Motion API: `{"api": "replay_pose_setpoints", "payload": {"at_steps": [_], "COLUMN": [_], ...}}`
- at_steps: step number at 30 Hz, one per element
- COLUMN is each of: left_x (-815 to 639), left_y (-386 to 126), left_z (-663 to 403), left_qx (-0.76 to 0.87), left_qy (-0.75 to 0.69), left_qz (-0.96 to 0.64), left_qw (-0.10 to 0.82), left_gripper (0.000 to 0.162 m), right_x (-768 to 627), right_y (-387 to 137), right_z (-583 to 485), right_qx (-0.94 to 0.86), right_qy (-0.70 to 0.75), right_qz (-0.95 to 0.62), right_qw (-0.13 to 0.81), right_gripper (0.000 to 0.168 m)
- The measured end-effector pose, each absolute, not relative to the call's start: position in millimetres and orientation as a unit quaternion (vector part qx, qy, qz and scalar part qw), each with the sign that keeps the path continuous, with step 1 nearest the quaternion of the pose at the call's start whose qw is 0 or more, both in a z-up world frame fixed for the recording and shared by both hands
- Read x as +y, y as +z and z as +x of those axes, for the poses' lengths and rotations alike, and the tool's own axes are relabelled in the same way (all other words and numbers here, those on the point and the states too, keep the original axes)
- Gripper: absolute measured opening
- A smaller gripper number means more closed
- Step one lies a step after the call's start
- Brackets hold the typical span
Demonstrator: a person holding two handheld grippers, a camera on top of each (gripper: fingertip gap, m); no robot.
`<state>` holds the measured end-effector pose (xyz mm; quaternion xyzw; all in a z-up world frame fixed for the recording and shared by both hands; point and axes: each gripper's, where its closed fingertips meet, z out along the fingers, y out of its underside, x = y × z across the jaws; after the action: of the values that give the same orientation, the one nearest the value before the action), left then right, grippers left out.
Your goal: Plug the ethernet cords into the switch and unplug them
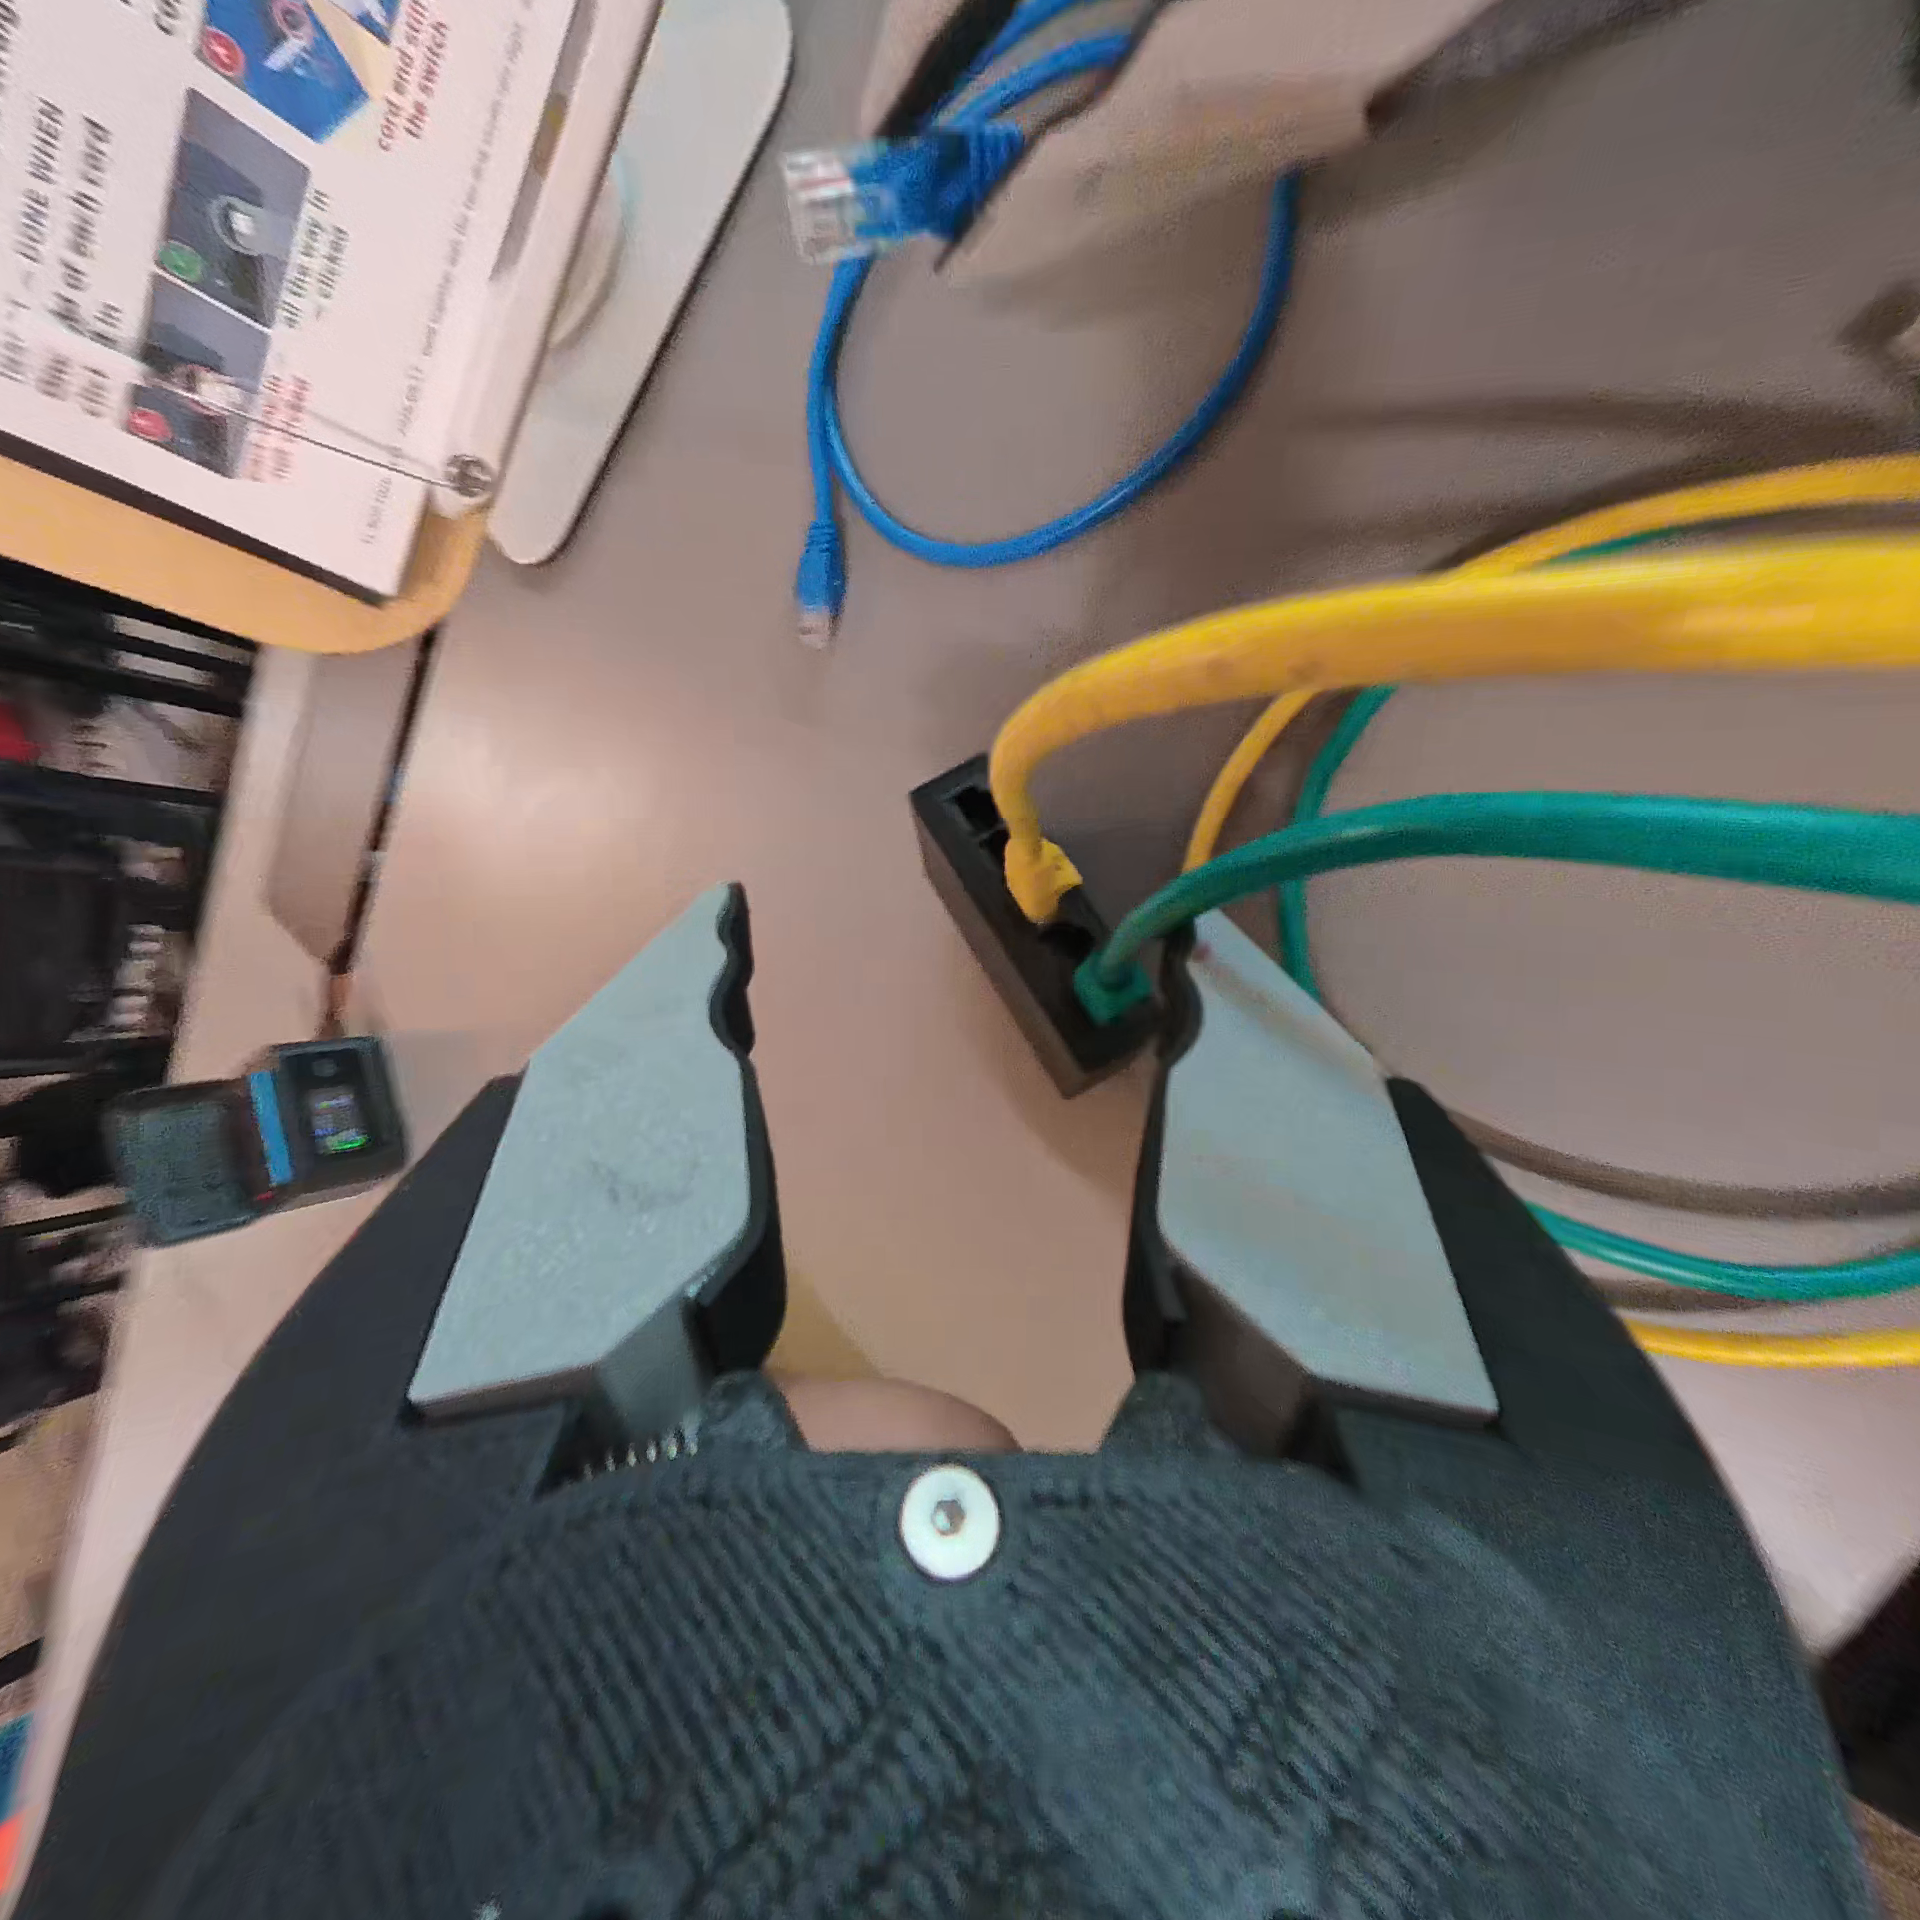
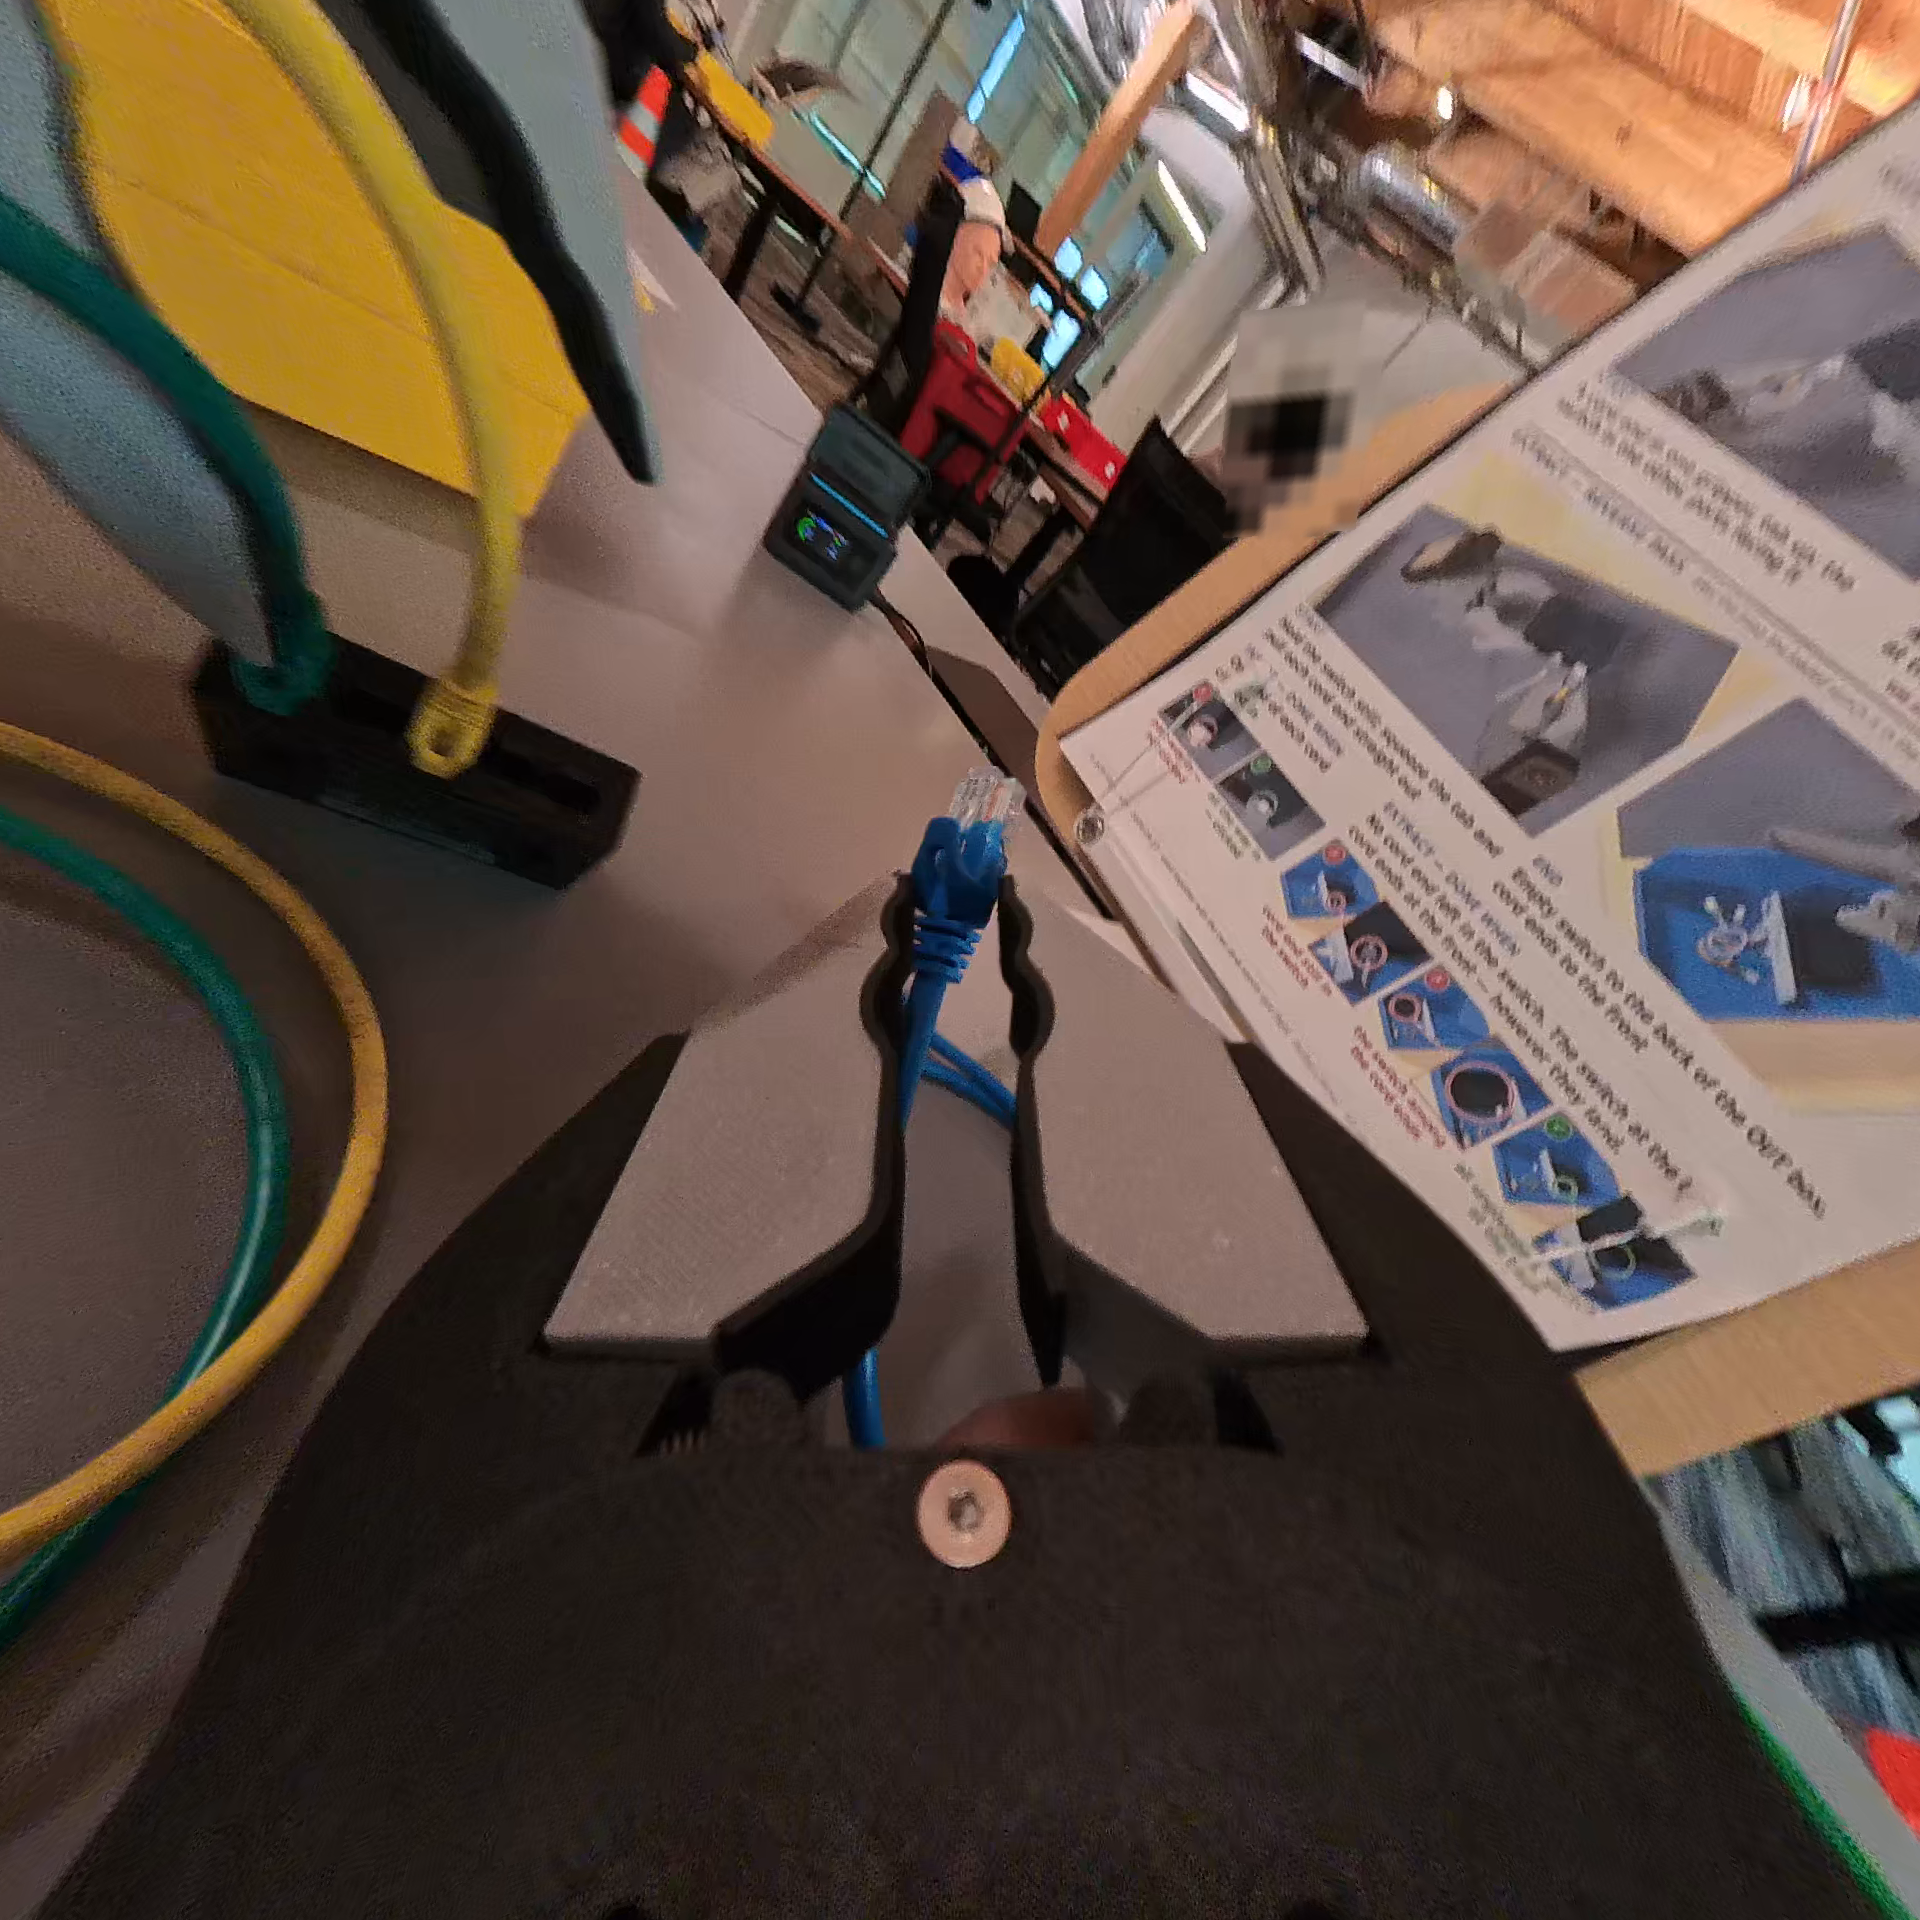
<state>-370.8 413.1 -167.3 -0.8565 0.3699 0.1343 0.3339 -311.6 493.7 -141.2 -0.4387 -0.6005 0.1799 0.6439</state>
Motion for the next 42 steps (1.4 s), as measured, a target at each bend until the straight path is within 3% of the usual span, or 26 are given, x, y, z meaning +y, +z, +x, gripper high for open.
{"api": "replay_pose_setpoints", "payload": {"at_steps": [6, 14, 25, 28, 32, 37, 42], "left_x": [392.5, 435.8, 453.0, 457.6, 456.8, 455.2, 455.2], "left_y": [-166.9, -124.6, -132.4, -136.1, -133.2, -134.4, -132.1], "left_z": [-345.4, -372.6, -304.3, -302.1, -302.5, -299.2, -298.6], "left_qx": [0.347, 0.243, 0.223, 0.214, 0.214, 0.235, 0.25], "left_qy": [-0.088, -0.068, -0.276, -0.298, -0.329, -0.33, -0.317], "left_qz": [-0.887, -0.883, -0.852, -0.848, -0.835, -0.822, -0.814], "left_qw": [0.29, 0.397, 0.385, 0.381, 0.386, 0.4, 0.418], "left_gripper": [0.074, 0.063, 0.057, 0.043, 0.04, 0.014, 0.014], "right_x": [492.6, 477.9, 462.2, 457.0, 452.8, 452.0, 452.3], "right_y": [-136.8, -128.1, -125.4, -128.9, -128.5, -131.6, -129.2], "right_z": [-308.3, -311.4, -316.7, -319.5, -320.3, -319.6, -318.8], "right_qx": [-0.606, -0.626, -0.635, -0.643, -0.645, -0.652, -0.646], "right_qy": [0.137, 0.049, 0.004, 0.0, 0.009, 0.023, 0.029], "right_qz": [-0.406, -0.307, -0.249, -0.234, -0.229, -0.236, -0.238], "right_qw": [0.67, 0.715, 0.732, 0.729, 0.729, 0.72, 0.725], "right_gripper": [0.012, 0.012, 0.012, 0.013, 0.013, 0.013, 0.013]}}
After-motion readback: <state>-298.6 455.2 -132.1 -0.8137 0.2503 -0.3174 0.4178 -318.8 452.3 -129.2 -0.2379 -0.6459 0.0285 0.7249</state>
